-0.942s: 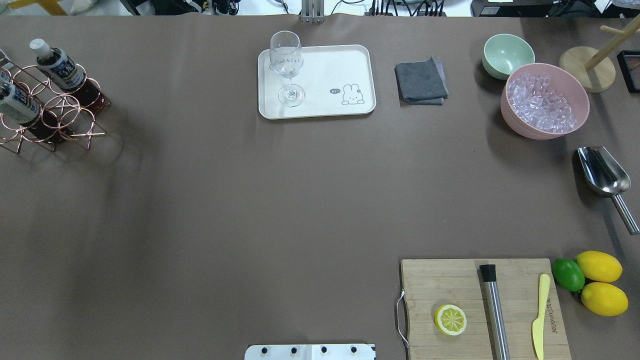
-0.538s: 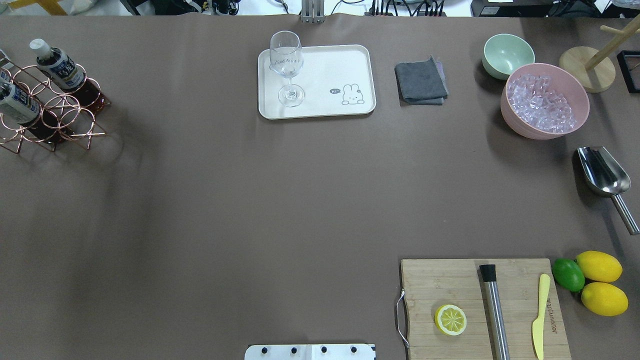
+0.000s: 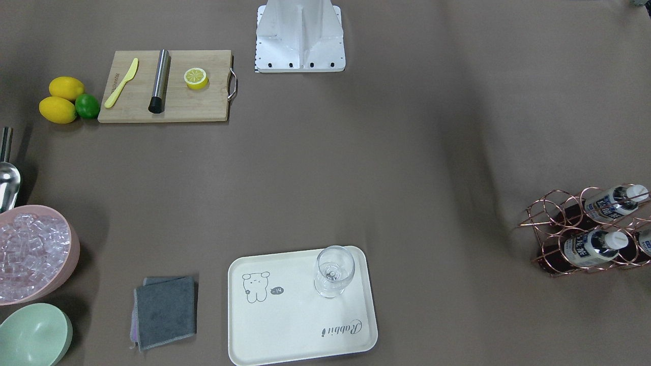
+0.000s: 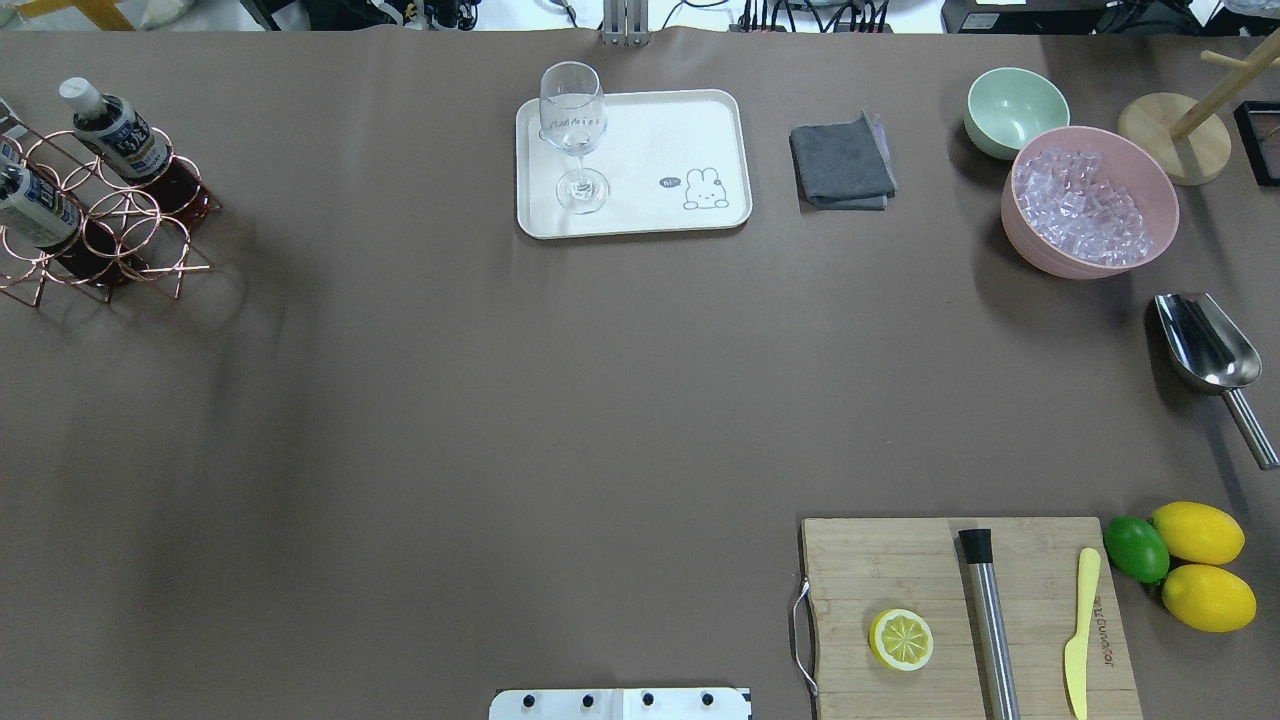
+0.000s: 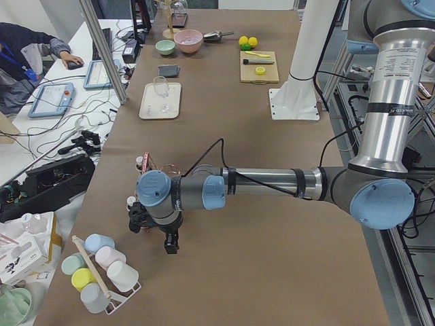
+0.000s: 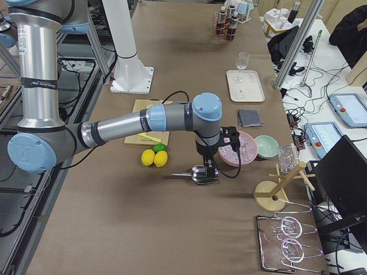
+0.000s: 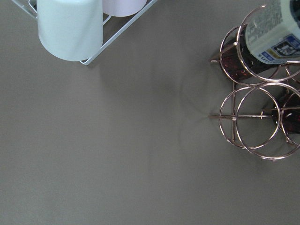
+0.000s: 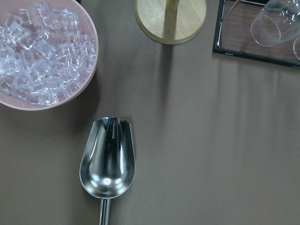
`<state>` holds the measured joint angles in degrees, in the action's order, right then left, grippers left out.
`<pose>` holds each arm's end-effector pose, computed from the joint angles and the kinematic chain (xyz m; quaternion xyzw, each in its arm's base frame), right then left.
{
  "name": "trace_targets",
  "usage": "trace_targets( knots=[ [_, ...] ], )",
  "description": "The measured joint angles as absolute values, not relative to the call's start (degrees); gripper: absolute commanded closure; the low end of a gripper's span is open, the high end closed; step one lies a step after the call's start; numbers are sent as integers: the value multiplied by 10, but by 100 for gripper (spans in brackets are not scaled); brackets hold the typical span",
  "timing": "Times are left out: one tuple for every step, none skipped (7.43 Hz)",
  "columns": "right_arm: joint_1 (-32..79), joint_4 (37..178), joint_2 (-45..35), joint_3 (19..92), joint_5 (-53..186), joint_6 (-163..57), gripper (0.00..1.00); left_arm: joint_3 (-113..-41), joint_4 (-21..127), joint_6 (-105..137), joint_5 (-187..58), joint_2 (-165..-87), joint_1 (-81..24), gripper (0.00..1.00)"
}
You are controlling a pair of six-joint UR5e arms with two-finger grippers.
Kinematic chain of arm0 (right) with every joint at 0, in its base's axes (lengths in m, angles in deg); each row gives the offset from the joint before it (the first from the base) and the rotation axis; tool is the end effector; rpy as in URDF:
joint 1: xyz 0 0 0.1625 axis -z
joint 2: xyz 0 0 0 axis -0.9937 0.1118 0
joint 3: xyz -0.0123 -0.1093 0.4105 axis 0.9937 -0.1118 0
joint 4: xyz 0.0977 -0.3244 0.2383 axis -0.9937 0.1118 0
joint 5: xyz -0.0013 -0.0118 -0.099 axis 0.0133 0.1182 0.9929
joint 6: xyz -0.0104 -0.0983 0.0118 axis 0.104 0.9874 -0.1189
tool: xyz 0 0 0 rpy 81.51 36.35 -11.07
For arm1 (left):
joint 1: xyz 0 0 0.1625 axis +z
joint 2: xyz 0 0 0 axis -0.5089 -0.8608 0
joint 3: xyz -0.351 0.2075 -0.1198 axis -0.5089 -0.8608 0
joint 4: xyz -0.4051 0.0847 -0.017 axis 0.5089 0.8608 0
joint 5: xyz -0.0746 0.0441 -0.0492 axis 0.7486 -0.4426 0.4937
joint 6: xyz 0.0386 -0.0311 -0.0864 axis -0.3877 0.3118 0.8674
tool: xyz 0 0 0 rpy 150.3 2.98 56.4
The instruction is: Take tea from basket to plate
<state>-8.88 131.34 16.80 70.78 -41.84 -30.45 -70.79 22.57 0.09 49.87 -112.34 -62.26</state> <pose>0.0876 -0.4660 0.5396 0.0738 -0.3488 -0.0480 0.9331 -0.0882 -0.5273 0.6568 -0.0179 0.3897 -0.0277 0.9204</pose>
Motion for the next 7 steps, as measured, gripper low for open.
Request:
trace_targets(
  knots=[
    [-89,1313,168,707,-418,-305,0,-711,226,-13,499,-1125,-623,2],
    [-89,1313,168,706,-418,-305,0,-715,226,-30,500,-1126,-625,2],
    [-88,1313,168,705,-417,-305,0,-727,225,-41,500,-1126,-625,2],
    [-88,1313,168,705,-417,-305,0,-749,206,-61,494,-1129,-625,2],
    [-88,1313,168,704,-418,-305,0,-779,175,-97,489,-1132,-625,2],
    [-88,1312,168,704,-418,-305,0,-809,139,-120,485,-1138,-624,2],
    [-88,1312,168,704,-418,-305,0,-848,100,-131,482,-1148,-621,2]
  ],
)
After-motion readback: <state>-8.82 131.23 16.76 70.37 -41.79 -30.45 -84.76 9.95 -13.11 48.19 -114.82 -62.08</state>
